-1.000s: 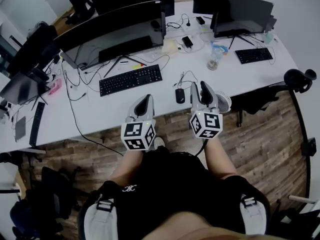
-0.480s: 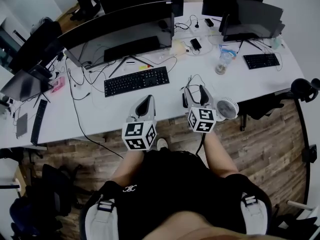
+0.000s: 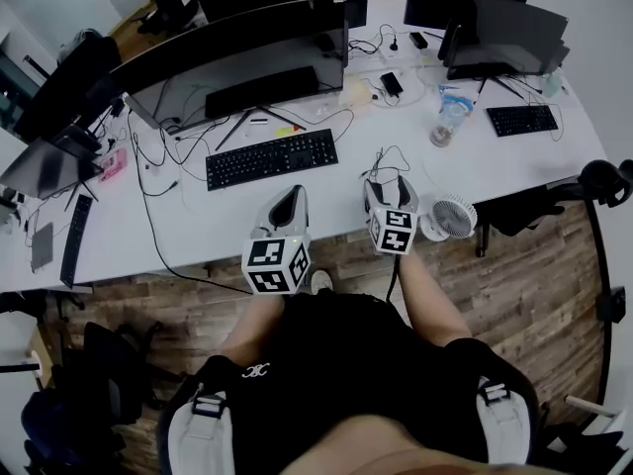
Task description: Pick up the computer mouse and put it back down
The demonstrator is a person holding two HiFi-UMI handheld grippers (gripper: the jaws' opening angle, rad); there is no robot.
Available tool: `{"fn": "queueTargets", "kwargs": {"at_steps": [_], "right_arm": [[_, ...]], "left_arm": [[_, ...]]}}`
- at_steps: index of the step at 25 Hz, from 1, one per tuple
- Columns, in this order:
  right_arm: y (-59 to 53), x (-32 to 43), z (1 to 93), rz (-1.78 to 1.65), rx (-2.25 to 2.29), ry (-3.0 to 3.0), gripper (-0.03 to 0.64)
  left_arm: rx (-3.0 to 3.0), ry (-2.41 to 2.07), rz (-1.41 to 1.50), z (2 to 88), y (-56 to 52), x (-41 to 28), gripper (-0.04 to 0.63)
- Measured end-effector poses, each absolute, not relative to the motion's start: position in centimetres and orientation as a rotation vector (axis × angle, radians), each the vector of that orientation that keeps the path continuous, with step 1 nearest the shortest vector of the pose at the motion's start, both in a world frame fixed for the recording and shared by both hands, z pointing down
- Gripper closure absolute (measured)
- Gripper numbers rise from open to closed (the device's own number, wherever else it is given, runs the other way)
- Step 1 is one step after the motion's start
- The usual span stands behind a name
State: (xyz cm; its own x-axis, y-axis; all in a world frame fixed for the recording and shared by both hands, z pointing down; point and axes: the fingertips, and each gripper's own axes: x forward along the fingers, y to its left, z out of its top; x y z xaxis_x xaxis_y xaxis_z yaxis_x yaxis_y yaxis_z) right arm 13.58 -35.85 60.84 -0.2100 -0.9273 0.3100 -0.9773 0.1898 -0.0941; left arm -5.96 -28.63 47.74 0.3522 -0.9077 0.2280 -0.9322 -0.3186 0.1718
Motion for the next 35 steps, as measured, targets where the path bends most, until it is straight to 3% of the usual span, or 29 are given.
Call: {"fn": "queueTargets", "kwargs": {"at_steps": [15, 35], "right_arm": [[-36.5, 13.1, 71.9, 0.641, 1.694, -2.013, 0.287], [-37.1, 12.4, 78.4, 0.798, 1.542, -1.836, 0.295]], "left_arm": [[2.323, -1.668, 0.158, 48.3, -30.0, -7.9, 0.541], [2.275, -1.69, 0.183, 49.5, -31.5, -10.4, 0.541]]}}
